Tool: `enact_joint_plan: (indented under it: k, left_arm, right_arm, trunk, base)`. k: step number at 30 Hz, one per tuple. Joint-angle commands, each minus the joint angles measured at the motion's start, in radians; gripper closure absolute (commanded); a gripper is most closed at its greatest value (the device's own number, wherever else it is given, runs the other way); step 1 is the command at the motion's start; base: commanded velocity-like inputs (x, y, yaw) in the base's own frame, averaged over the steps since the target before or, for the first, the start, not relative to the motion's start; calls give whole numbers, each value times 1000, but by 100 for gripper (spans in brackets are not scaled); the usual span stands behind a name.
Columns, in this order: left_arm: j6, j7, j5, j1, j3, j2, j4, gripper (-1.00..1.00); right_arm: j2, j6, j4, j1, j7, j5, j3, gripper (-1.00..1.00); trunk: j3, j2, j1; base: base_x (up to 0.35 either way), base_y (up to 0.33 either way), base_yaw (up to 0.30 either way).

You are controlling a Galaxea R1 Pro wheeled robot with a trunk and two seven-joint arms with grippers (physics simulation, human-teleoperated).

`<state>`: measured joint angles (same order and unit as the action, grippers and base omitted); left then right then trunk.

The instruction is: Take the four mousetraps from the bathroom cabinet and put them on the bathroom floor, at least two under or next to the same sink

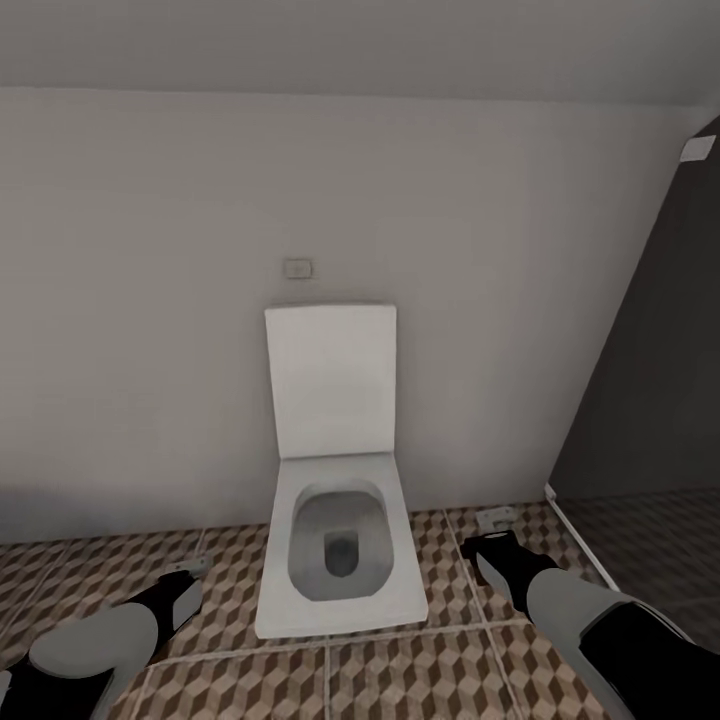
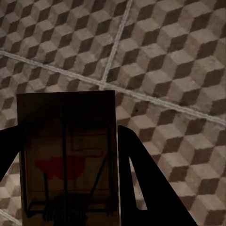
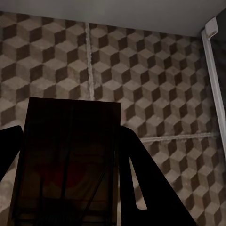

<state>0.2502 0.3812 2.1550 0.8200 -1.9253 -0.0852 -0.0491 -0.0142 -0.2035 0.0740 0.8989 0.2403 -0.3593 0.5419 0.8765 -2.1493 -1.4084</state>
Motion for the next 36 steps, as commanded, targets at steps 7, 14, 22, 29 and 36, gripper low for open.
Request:
enact_joint_plan:
  k: [7,14,22,29,36]
  left_arm:
    - [6,2,3,1,-9,1,1,100]
    - [6,2,3,1,-9,1,1,100]
    - [6,2,3,1,-9,1,1,100]
    - [6,2,3,1,-9,0,1,100]
    - [6,2,3,1,-9,3,2,100]
  right_arm:
    - [-1,-5,6,0,4,-10,9,100]
    - [-3,-5,6,0,4,-10,8,100]
    - [-6,-4,6,0,4,-10,7,100]
    - [-6,-4,6,0,4,-10,7,100]
    - [-6,-4,6,0,4,-10,7,100]
  trunk:
    - [23,-50,-27]
    - [46,-99,-54]
    - [73,-155,-84]
    - [95,-204,-111]
    - [117,-253,-138]
  base:
    - [0,0,0]
    - [0,0,110]
    - [0,0,140]
    - [0,0,8]
    - [0,0,0]
